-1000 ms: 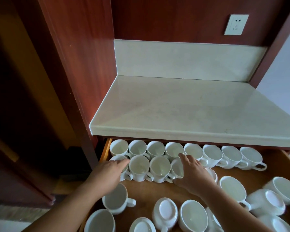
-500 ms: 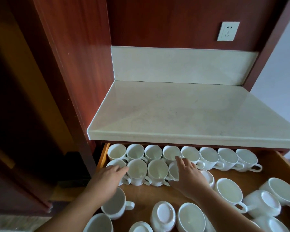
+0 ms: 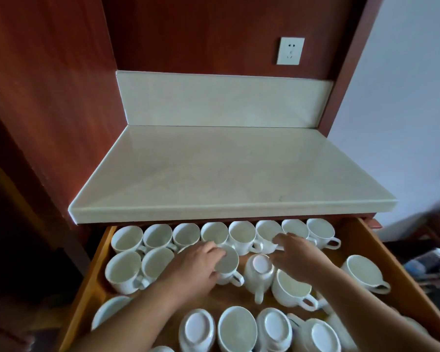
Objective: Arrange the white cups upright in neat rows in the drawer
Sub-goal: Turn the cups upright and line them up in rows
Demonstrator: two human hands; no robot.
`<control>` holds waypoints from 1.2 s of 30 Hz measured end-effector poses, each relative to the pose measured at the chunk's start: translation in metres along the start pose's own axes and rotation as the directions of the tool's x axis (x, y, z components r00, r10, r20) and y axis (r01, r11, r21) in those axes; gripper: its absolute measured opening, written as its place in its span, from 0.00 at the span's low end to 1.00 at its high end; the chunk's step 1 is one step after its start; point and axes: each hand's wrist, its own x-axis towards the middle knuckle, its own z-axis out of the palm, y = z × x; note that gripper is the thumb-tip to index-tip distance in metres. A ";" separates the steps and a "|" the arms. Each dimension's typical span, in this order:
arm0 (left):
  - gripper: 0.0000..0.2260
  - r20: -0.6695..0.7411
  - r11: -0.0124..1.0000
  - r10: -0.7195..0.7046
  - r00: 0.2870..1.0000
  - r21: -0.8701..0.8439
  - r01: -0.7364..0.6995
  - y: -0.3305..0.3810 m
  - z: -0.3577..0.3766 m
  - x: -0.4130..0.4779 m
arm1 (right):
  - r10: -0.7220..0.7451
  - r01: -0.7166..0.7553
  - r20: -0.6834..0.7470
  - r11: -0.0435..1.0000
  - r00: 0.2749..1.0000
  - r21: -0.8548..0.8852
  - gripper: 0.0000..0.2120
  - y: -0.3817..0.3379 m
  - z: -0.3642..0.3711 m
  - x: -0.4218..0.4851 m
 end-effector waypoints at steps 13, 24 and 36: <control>0.21 0.185 0.996 -0.088 0.979 -0.010 0.092 0.093 0.056 0.061 | -0.159 0.175 0.260 0.984 0.952 -0.037 0.40 0.061 0.019 -0.003; 0.28 0.249 0.960 -0.258 0.933 0.175 0.218 0.108 0.077 0.079 | -0.042 0.057 0.185 0.996 0.982 -0.074 0.37 0.080 0.020 0.003; 0.27 0.092 0.899 -0.381 0.920 -0.197 0.392 0.103 0.027 0.069 | -0.028 0.024 0.045 0.995 0.999 0.096 0.26 0.059 -0.023 -0.001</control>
